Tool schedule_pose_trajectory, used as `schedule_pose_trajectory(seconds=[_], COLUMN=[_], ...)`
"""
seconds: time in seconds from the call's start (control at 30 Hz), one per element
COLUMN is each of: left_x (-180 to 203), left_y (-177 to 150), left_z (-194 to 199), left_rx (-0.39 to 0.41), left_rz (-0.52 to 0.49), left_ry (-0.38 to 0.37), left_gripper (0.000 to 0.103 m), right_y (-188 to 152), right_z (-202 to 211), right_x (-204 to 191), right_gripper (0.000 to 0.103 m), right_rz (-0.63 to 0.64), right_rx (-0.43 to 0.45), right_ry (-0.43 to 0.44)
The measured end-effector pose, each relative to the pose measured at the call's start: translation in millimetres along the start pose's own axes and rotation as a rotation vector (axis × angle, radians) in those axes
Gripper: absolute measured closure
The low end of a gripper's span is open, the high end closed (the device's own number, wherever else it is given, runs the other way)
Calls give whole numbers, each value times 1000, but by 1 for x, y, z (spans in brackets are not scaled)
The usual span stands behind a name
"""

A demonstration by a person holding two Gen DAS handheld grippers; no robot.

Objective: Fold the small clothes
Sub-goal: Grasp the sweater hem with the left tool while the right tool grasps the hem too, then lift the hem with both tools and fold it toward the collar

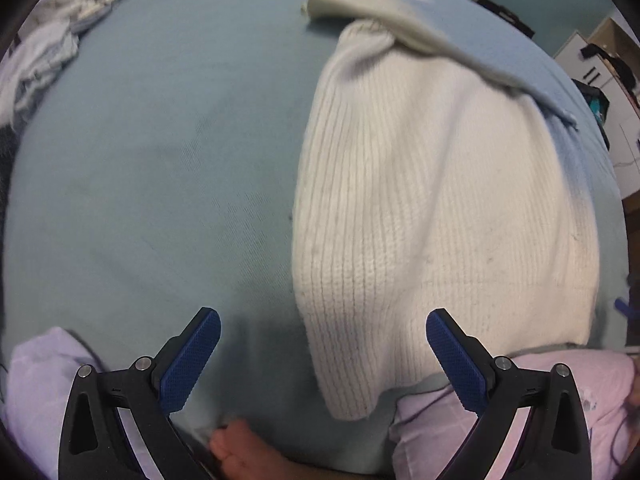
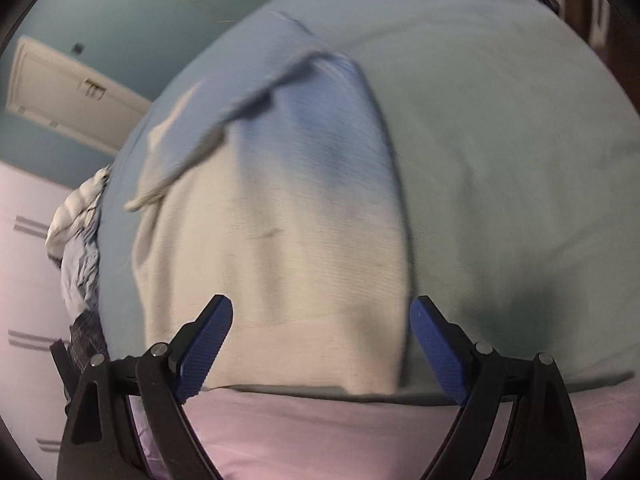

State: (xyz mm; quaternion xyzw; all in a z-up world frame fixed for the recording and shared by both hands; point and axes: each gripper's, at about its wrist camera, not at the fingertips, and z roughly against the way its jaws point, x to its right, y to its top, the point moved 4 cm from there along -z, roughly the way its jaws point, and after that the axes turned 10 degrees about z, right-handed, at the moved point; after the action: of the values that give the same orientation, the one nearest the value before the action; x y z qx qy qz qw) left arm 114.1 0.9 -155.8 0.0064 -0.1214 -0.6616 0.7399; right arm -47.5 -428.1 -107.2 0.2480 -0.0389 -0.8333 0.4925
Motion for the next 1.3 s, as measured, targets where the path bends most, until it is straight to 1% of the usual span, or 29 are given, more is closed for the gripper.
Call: schedule_pose_trajectory(seconds=[0.03,0.1,0.13,0.2,0.27,0.3,0.33,0.4,0.47,0.5,0.57,0.63,0.67,0.7,0.73,0.77,0.8,0.83,0.9,0.97,1.03,1.07,1.17,1.3], left_x=[0,1,2,4,5,8,13,22,30,34,44,53,56,58,59,58,56,55,53,56,54,55,55,51], left_y=[0,1,2,0,-10,-14,-17,-20,-23,-24,-27,-31,-31,-30,-28,-26,-24,-24,-24,-25,-26,-24,-14,14], left_z=[-10,-22,-30,-40,-49,-51,-52,-54,-55,-55,-55,-54,-53,-51,-48,-45,-42,-42,-41,-35,-20,-12,17,73], left_rx=[-33,-67,-89,-139,-181,-178,-164,-157,-146,-143,-139,-125,-123,-121,-115,-113,-120,-137,-149,-138,-111,-95,-41,60], left_rz=[11,25,36,59,69,52,12,-39,-55,-54,-60,-78,-83,-87,-76,-49,-14,20,57,39,28,24,44,99], left_ry=[-15,-44,-64,-93,-110,-93,-60,-11,2,-9,-24,0,-2,-11,-23,-50,-94,-140,-175,-184,-201,-212,-284,-386], left_gripper=[0,0,0,0,0,0,0,0,0,1,6,21,24,37,56,65,82,89,90,92,92,92,92,93], right_y=[-4,-7,-8,-6,-9,-16,-19,-20,-19,-19,-22,-27,-29,-29,-28,-27,-25,-23,-24,-25,-23,-21,-16,8], right_z=[-7,-23,-24,-27,-36,-32,-36,-42,-45,-46,-49,-53,-54,-56,-55,-53,-52,-51,-49,-45,-38,-31,-10,28], right_x=[9,22,26,28,25,22,20,13,5,1,-9,-21,-25,-26,-25,-20,-20,-21,-27,-36,-47,-54,-68,-79], right_gripper=[16,19,19,19,19,20,24,25,25,25,25,28,28,31,43,48,57,74,88,89,91,91,91,92], right_rz=[-36,-116,-143,-159,-124,-111,-103,-63,-9,15,74,127,142,147,138,101,82,77,84,130,174,185,187,168], right_rx=[-33,-99,-118,-136,-180,-211,-238,-264,-279,-285,-299,-335,-343,-344,-337,-318,-305,-296,-285,-258,-218,-188,-103,50], right_ry=[-2,32,43,48,27,22,22,-13,-47,-62,-80,-51,-47,-56,-69,-70,-53,-42,-2,-26,-30,-13,57,156])
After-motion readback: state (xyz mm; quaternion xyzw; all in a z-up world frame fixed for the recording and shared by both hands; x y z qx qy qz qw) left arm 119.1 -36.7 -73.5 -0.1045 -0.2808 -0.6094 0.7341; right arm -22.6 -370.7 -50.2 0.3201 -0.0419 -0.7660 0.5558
